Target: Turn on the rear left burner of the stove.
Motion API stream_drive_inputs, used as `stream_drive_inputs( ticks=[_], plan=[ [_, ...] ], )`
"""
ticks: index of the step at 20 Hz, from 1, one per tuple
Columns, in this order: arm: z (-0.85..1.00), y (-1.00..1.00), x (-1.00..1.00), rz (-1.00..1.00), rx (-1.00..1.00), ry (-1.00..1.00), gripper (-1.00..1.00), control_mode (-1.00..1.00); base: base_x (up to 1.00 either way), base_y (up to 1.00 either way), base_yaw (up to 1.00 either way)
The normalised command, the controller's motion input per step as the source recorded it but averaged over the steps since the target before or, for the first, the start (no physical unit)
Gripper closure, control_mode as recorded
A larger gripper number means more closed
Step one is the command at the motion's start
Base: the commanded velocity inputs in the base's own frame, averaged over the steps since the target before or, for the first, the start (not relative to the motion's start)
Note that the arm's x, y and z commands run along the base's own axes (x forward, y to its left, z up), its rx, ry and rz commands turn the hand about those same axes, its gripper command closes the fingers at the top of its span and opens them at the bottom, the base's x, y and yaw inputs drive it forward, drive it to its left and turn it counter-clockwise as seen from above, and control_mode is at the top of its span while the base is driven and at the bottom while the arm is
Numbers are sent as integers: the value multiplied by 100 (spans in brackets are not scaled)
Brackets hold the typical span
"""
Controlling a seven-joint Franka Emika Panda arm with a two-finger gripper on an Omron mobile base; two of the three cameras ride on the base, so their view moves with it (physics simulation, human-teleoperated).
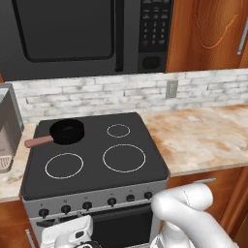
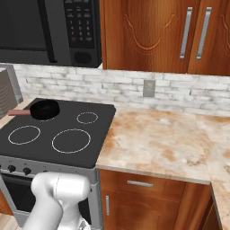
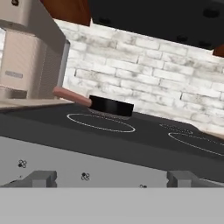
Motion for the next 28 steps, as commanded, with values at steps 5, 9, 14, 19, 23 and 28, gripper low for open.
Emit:
stream_drive_inputs(
  ticks=[5, 9, 14, 19, 23, 28],
  plan=[
    [-24, 0, 15, -4, 5, -5, -100, -100, 0, 0, 0],
    [-3, -3, 13, -2, 2, 3, -100, -100, 0, 0, 0],
    [-4, 0, 20, 0, 0, 4, -100, -100, 0, 0, 0],
    [-21, 0, 34, 0, 0, 0, -100, -100, 0, 0, 0],
    [-24, 0, 29, 0, 0, 0, -100, -100, 0, 0, 0],
    [-35, 1, 27, 0, 0, 0, -100, -100, 0, 0, 0]
  ],
)
